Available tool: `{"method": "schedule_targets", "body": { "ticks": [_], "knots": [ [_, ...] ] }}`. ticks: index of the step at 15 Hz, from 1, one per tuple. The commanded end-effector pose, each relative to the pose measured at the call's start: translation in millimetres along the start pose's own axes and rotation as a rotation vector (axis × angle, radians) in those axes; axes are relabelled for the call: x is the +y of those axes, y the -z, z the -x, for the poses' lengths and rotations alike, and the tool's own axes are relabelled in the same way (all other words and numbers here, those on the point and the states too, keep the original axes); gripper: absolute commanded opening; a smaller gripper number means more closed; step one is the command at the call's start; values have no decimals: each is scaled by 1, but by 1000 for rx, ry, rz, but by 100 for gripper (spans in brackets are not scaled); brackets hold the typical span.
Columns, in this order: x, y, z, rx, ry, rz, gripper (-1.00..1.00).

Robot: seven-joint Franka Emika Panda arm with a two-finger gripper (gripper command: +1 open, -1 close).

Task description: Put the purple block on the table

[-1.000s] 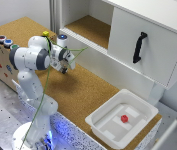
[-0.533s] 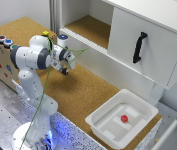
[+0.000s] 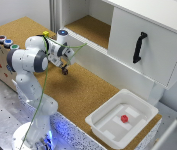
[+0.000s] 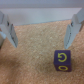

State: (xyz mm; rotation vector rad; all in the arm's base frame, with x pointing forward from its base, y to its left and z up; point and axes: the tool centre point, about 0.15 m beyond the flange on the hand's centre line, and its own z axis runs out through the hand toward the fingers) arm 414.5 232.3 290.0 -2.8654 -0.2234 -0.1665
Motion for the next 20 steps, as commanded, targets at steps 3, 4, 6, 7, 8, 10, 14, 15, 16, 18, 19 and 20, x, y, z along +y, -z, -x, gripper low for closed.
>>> {"method": "schedule_targets", "body": {
  "ticks": [3,4,6,7,8,10,14,15,16,18,19,20],
  "knots": [
    [-8,-23,-1,-63,91,-93,-100],
    [-11,-26,-1,-65,106,-94,-100],
    [-20,-29,1,-59,136,-70,-100],
    [-22,-32,2,-63,140,-77,-100],
    [-22,-34,2,-56,133,-67,-100],
    [-20,-43,0,-52,114,-79,-100],
    [-13,-63,-4,-49,101,-68,-100],
    [-4,-68,-7,-62,68,-87,-100],
    [3,-72,-8,-60,38,-97,-100],
    [11,-76,-9,-60,19,-95,-100],
    [14,-78,-9,-58,9,-90,-100],
    [16,-78,-9,-57,1,-91,-100]
  ]
}}
